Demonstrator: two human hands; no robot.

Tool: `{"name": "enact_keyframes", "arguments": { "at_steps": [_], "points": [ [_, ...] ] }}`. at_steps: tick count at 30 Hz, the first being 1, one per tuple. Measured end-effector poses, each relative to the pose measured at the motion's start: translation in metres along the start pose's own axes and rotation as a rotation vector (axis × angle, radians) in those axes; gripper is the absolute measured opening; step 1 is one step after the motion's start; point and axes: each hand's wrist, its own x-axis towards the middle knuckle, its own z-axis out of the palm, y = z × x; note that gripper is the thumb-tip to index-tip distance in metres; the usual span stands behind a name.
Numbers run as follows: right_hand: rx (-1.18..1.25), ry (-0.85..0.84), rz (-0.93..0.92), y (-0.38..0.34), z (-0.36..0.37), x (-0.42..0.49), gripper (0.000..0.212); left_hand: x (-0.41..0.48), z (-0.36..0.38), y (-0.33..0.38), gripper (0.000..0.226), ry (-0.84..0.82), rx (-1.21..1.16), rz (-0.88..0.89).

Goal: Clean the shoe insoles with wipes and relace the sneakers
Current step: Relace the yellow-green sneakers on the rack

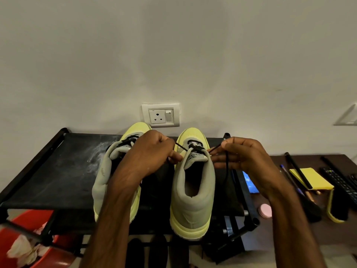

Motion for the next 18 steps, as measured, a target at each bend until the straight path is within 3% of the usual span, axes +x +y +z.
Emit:
{"name": "enact_keyframes", "arguments": {
  "at_steps": [6,13,18],
  "points": [
    [0.108,0.069,-0.017,-0.0014,0.0013,-0.0021,0.020,0.0021,0.0010,-0.0012,0.026,-0.001,-0.050,-0.022],
    [-0.116,-0.025,-0.066,0.0025,0.0050,-0.0041,0.020,0.0027,0.0068,-0.0030,0.033,-0.024,0.087,0.047],
    [-0.232,-0.100,-0.112,0.0015,-0.0007,-0.0049,0.026,-0.0002,0.0092,-0.0013,0.025,-0.046,0.177,0.120]
  ]
}}
